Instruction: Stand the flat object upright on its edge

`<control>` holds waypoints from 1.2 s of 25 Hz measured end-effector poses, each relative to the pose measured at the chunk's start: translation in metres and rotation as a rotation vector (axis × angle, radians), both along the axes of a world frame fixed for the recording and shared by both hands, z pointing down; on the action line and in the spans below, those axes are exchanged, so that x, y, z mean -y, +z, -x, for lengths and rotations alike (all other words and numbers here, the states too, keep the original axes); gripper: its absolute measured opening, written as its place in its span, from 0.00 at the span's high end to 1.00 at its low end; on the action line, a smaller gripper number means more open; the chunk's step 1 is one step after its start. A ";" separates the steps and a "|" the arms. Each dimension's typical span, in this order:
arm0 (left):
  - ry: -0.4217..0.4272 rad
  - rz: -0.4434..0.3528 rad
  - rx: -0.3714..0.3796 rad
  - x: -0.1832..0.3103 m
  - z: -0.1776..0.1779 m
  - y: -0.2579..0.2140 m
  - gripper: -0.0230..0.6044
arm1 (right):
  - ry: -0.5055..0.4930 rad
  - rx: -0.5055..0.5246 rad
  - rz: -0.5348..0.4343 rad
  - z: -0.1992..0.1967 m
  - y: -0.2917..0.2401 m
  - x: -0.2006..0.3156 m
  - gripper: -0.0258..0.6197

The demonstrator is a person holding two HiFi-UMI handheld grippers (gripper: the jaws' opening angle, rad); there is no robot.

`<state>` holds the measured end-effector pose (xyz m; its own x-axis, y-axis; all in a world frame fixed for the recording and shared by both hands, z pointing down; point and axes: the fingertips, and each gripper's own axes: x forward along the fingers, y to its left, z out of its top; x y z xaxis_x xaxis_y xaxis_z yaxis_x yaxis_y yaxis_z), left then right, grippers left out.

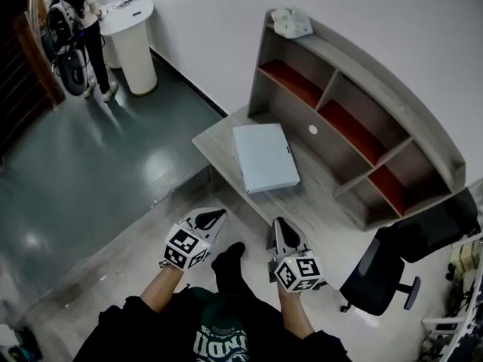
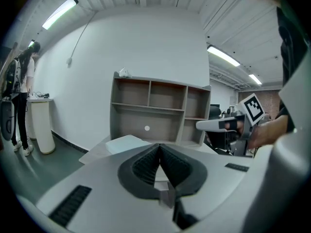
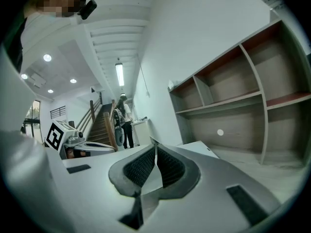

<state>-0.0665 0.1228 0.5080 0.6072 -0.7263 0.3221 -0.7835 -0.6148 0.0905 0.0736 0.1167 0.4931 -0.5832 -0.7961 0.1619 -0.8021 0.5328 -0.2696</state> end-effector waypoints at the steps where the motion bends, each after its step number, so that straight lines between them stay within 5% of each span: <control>1: 0.002 0.005 0.001 0.011 -0.002 0.002 0.94 | 0.003 0.001 0.005 -0.002 0.002 0.012 0.90; 16: 0.081 0.085 0.017 0.173 -0.034 0.017 0.94 | 0.072 0.024 0.096 -0.030 0.022 0.171 0.90; 30: 0.045 0.155 -0.022 0.249 -0.023 0.034 0.94 | 0.089 0.028 0.131 -0.026 0.036 0.247 0.90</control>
